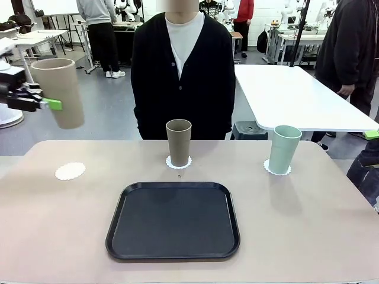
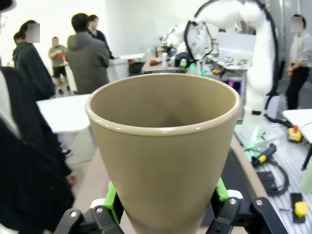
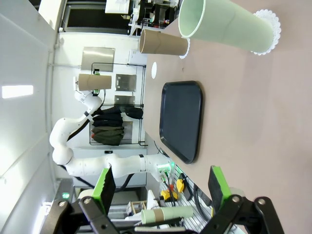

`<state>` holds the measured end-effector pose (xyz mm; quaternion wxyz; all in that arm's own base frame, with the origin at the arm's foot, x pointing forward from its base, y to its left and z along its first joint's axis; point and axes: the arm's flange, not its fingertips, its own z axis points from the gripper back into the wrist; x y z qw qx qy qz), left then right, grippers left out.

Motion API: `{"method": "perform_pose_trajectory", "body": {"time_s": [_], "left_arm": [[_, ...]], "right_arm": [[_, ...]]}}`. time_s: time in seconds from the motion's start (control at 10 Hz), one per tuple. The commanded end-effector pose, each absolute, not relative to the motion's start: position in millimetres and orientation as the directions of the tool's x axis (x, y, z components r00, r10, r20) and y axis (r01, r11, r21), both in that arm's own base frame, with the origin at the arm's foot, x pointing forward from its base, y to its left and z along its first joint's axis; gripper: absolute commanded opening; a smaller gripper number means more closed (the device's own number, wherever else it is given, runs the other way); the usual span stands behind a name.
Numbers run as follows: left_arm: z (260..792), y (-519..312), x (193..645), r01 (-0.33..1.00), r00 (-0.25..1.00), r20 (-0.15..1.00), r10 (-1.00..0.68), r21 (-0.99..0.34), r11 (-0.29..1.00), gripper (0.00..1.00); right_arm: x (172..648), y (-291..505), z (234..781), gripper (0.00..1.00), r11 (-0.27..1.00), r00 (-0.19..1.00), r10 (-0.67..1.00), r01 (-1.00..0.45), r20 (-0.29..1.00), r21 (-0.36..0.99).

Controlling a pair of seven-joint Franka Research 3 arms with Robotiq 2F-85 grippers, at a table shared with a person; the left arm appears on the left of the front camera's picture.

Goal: Place coasters on the table and set cups on them.
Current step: Take one Reusable plastic cup from the Flat Tray and place it on a coaster set by the human.

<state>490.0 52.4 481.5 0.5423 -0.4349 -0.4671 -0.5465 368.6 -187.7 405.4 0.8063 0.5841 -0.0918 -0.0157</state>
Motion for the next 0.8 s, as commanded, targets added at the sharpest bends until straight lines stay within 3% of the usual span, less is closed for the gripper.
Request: {"method": "perform_pose_trajectory", "body": {"time_s": [0.0,0.4,0.7], "left_arm": [[491.7,81.0,499.8,0.993,-0.083,0.975,-0.206,0.098,0.061,0.85],[486.3,131.8,508.2,0.983,-0.053,0.971,-0.231,0.092,0.161,0.85],[495.8,103.0,493.9,0.978,-0.015,0.976,-0.218,0.060,0.200,0.85]], "right_arm": [[367.5,-187.4,406.2,1.00,0.323,0.984,-0.125,-0.084,0.130,0.943],[367.5,-187.4,406.2,1.00,0.323,0.984,-0.125,-0.084,0.130,0.943],[367.5,-187.4,406.2,1.00,0.323,0.984,-0.125,-0.084,0.130,0.943]]}}
